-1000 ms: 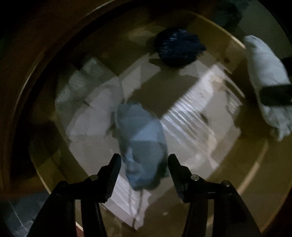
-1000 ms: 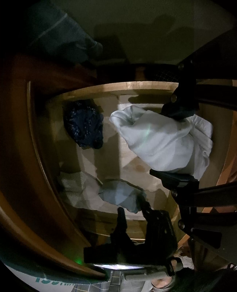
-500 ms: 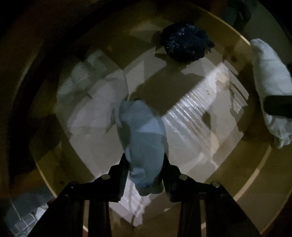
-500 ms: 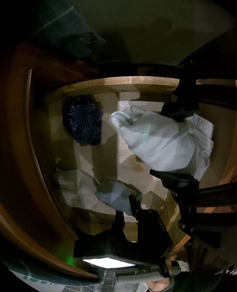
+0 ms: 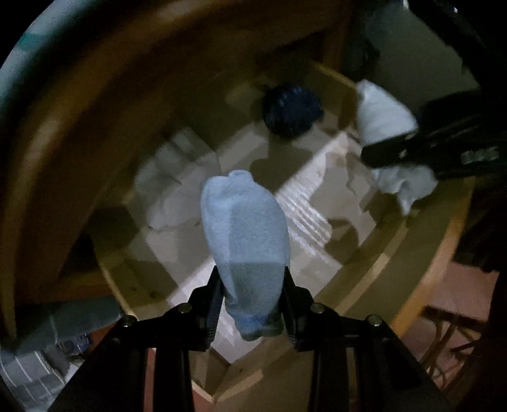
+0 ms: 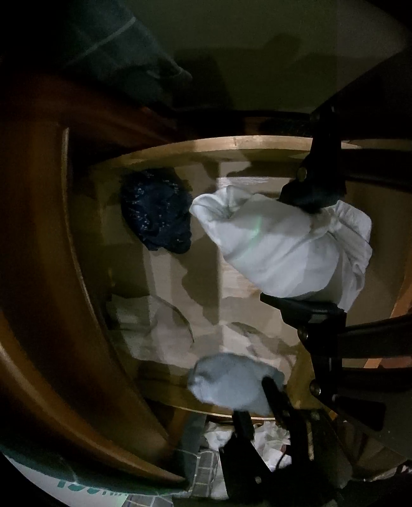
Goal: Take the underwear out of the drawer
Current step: 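Carry the light blue sock with the left tool over the white box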
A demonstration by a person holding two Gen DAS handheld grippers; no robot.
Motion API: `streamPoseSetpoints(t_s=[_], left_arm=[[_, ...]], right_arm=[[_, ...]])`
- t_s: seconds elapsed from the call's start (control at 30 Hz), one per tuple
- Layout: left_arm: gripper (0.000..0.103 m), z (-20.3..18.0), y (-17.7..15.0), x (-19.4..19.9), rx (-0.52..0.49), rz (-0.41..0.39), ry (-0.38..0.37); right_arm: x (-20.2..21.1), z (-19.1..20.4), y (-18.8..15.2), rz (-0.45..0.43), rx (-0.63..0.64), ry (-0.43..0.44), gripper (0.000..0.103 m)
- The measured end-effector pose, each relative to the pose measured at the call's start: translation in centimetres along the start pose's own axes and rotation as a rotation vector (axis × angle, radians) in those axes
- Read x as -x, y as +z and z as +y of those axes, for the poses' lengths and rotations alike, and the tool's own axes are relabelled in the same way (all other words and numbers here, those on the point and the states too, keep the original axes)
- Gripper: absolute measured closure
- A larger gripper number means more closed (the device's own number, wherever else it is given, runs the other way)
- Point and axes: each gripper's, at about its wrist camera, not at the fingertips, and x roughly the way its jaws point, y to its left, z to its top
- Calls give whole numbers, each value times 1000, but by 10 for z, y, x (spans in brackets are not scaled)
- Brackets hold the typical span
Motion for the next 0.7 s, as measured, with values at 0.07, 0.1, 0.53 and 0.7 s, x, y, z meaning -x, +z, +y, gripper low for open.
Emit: streamPoseSetpoints(t_s=[0.07, 0.1, 0.53, 0.7], left_arm=[[69, -2, -2, 11, 23, -38, 0], [69, -2, -4, 20, 42, -64, 12], [69, -11, -23, 126, 190, -251, 26], [69, -2, -21, 180, 238, -355, 27]], right_arm=[[2, 1, 0, -9, 6, -2, 60], [3, 2, 0, -13, 4, 0, 60], [1, 3, 1, -11, 7, -9, 60], [0, 3, 1, -3, 3, -10, 60]])
